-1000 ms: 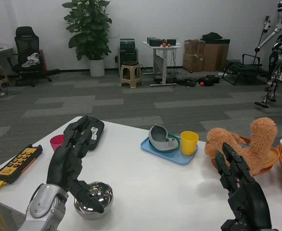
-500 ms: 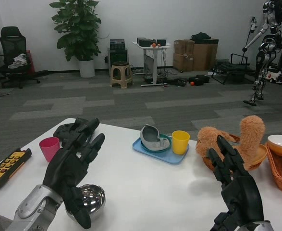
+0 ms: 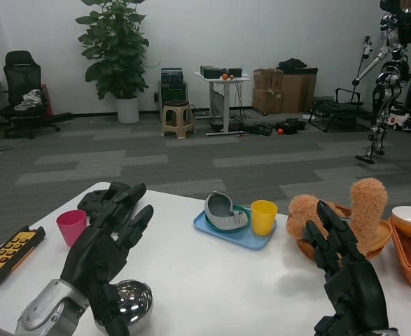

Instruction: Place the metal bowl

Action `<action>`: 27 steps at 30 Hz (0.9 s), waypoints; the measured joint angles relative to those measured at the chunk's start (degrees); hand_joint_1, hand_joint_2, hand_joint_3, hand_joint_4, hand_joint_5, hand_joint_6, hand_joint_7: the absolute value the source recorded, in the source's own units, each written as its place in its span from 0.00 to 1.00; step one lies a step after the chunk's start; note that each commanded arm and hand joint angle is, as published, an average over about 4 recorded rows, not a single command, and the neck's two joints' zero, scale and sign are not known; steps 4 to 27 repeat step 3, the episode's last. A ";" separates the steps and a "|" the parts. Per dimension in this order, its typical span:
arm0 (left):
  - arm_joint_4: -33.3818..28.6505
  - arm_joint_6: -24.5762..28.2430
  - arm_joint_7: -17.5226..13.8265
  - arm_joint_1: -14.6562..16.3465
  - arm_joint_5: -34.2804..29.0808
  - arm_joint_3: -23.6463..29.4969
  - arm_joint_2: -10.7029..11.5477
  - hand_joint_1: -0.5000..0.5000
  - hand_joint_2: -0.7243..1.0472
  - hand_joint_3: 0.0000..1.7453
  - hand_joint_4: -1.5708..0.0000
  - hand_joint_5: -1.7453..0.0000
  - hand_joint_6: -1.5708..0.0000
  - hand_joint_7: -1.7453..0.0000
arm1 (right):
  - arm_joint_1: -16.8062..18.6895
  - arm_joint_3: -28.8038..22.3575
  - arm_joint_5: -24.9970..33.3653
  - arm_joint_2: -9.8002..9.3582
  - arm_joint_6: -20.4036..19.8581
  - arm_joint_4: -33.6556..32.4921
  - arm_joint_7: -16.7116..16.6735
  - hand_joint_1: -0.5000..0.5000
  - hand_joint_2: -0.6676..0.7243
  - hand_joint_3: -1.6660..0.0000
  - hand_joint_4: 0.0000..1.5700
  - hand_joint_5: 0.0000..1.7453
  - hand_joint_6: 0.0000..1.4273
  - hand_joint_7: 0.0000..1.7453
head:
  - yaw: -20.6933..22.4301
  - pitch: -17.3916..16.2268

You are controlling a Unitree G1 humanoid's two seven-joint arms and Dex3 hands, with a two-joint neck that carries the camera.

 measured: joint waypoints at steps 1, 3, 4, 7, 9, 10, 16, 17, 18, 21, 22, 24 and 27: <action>0.00 0.00 0.00 0.00 0.00 0.00 0.00 0.02 0.73 0.05 1.00 0.94 1.00 0.80 | 0.00 0.00 0.00 0.00 0.00 0.00 0.00 0.32 1.00 1.00 0.00 0.00 0.00 0.08 | -0.02 0.09; 0.00 0.00 0.00 0.00 0.00 0.01 0.00 0.02 0.72 0.05 1.00 0.94 1.00 0.80 | 0.00 0.00 0.00 0.00 0.00 0.00 0.00 0.31 1.00 1.00 0.00 0.00 0.00 0.08 | -0.08 0.19; 0.00 0.00 0.00 0.00 0.00 0.01 0.00 0.02 0.72 0.05 1.00 0.94 1.00 0.80 | 0.00 0.00 0.00 0.00 0.00 0.00 0.00 0.31 1.00 1.00 0.00 0.00 0.00 0.08 | -0.08 0.19; 0.00 0.00 0.00 0.00 0.00 0.01 0.00 0.02 0.72 0.05 1.00 0.94 1.00 0.80 | 0.00 0.00 0.00 0.00 0.00 0.00 0.00 0.31 1.00 1.00 0.00 0.00 0.00 0.08 | -0.08 0.19; 0.00 0.00 0.00 0.00 0.00 0.01 0.00 0.02 0.72 0.05 1.00 0.94 1.00 0.80 | 0.00 0.00 0.00 0.00 0.00 0.00 0.00 0.31 1.00 1.00 0.00 0.00 0.00 0.08 | -0.08 0.19; 0.00 0.00 0.00 0.00 0.00 0.01 0.00 0.02 0.72 0.05 1.00 0.94 1.00 0.80 | 0.00 0.00 0.00 0.00 0.00 0.00 0.00 0.31 1.00 1.00 0.00 0.00 0.00 0.08 | -0.08 0.19; 0.00 0.00 0.00 0.00 0.00 0.01 0.00 0.02 0.72 0.05 1.00 0.94 1.00 0.80 | 0.00 0.00 0.00 0.00 0.00 0.00 0.00 0.31 1.00 1.00 0.00 0.00 0.00 0.08 | -0.08 0.19; 0.00 0.00 0.00 0.00 0.00 0.01 0.00 0.02 0.72 0.05 1.00 0.94 1.00 0.80 | 0.00 0.00 0.00 0.00 0.00 0.00 0.00 0.31 1.00 1.00 0.00 0.00 0.00 0.08 | -0.08 0.19; 0.00 0.00 0.00 0.00 0.00 0.01 0.00 0.02 0.72 0.05 1.00 0.94 1.00 0.80 | 0.00 0.00 0.00 0.00 0.00 0.00 0.00 0.31 1.00 1.00 0.00 0.00 0.00 0.08 | -0.08 0.19; 0.00 0.00 0.00 0.00 0.00 0.01 0.00 0.02 0.72 0.05 1.00 0.94 1.00 0.80 | 0.00 0.00 0.00 0.00 0.00 0.00 0.00 0.31 1.00 1.00 0.00 0.00 0.00 0.08 | -0.08 0.19; 0.00 0.00 0.00 0.00 0.00 0.01 0.00 0.02 0.72 0.05 1.00 0.94 1.00 0.80 | 0.00 0.00 0.00 0.00 0.00 0.00 0.00 0.31 1.00 1.00 0.00 0.00 0.00 0.08 | -0.08 0.19; 0.00 0.00 0.00 0.00 0.00 0.01 0.00 0.02 0.72 0.05 1.00 0.94 1.00 0.80 | 0.00 0.00 0.00 0.00 0.00 0.00 0.00 0.31 1.00 1.00 0.00 0.00 0.00 0.08 | -0.08 0.19; 0.00 0.00 0.00 0.00 0.00 0.01 0.00 0.02 0.72 0.05 1.00 0.94 1.00 0.80 | 0.00 0.00 0.00 0.00 0.00 0.00 0.00 0.31 1.00 1.00 0.00 0.00 0.00 0.08 | -0.08 0.19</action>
